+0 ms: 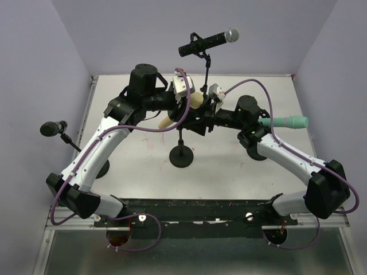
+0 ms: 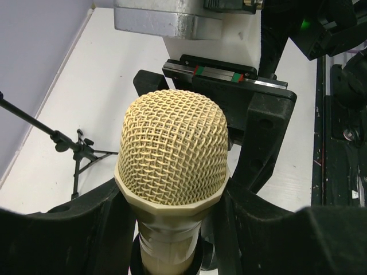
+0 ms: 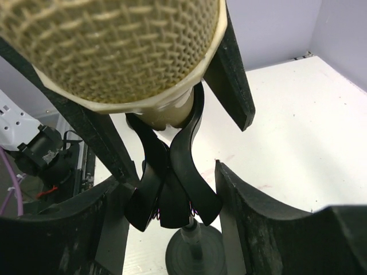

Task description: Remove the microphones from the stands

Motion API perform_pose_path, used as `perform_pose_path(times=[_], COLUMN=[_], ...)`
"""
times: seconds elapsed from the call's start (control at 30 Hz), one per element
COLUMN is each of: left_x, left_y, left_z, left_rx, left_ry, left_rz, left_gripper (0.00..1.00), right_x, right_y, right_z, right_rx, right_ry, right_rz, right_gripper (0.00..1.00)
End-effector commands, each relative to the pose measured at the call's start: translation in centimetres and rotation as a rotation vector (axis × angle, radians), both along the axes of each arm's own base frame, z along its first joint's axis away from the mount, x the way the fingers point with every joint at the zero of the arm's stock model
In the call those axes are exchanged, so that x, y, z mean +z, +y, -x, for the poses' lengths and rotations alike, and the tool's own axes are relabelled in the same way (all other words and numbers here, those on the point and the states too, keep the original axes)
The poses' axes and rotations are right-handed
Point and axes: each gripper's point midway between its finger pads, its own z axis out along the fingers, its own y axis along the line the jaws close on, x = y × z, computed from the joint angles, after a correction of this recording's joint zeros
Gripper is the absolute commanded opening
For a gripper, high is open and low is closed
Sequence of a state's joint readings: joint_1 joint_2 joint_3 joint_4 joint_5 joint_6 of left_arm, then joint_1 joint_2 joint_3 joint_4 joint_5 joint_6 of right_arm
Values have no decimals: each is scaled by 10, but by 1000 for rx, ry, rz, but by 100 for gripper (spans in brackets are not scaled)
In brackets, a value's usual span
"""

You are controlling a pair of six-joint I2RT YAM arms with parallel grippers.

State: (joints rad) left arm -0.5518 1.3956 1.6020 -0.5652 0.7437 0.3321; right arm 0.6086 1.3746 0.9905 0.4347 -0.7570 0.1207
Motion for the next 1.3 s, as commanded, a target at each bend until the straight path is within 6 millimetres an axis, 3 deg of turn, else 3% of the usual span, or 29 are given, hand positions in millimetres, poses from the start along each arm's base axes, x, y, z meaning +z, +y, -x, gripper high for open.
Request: perform_pose_path(times=[0.0, 0.13, 0.17, 0.2, 0.27, 0.33, 0.4, 0.47, 0.53, 0.67, 0.7, 0.73, 0.77, 0.83, 0.87, 0.9, 0.97, 1.03, 1.17, 1.27], left_x=[27, 36, 39, 40, 40, 38, 38, 38, 38, 38, 39, 39, 41, 45, 48, 51, 55, 67, 116, 168], left_y=[3, 3, 3, 3, 3, 4, 6, 6, 7, 9, 9, 9, 10, 10, 9, 8, 8, 8, 10, 17], left_z=[1, 1, 2, 2, 0, -3, -7, -10, -10, -10, -10, -9, -10, -8, -7, -5, -5, -5, 5, 14], left_rx=[29, 36, 35, 34, 39, 55, 79, 98, 101, 107, 109, 108, 112, 106, 101, 94, 89, 93, 74, 80], left_ry=[-82, -93, -96, -96, -99, -103, -105, -104, -104, -102, -98, -97, -97, -97, -97, -101, -105, -122, -182, -286], left_rz=[52, 75, 79, 80, 78, 74, 76, 82, 84, 90, 92, 96, 99, 112, 119, 124, 131, 147, 223, 289], left_gripper=[0, 0, 0, 0, 0, 0, 0, 0, 0, 0, 0, 0, 0, 0, 0, 0, 0, 0, 0, 0], right_x=[-8, -9, -9, -8, -3, -3, -4, -6, -6, -10, -12, -14, -16, -22, -23, -23, -23, -24, -24, -24], right_y=[1, -1, -1, -2, -1, 0, 1, 3, 4, 5, 5, 4, 4, 3, 2, 2, 3, 2, 3, 3], right_z=[-4, -4, -4, -4, -2, 0, 0, 0, -1, -2, -2, -2, -4, -5, -6, -5, -4, -5, -6, -7], right_rx=[-19, -27, -27, -32, -24, -5, 2, 7, 9, 10, 13, 11, -1, -9, -15, -12, -4, -9, -10, -12], right_ry=[4, -8, -10, -12, -24, -29, -23, -12, -5, 3, 0, -6, -5, -8, -8, -4, -6, -4, -3, -3], right_rz=[26, 29, 27, 20, 4, 2, 1, -2, -9, 1, 8, 16, 21, 33, 35, 32, 33, 35, 38, 39], right_gripper=[1, 1, 10, 40, 77, 89, 90, 90, 81, 42, 26, 5, 1, 1, 11, 13, 1, 1, 1, 1])
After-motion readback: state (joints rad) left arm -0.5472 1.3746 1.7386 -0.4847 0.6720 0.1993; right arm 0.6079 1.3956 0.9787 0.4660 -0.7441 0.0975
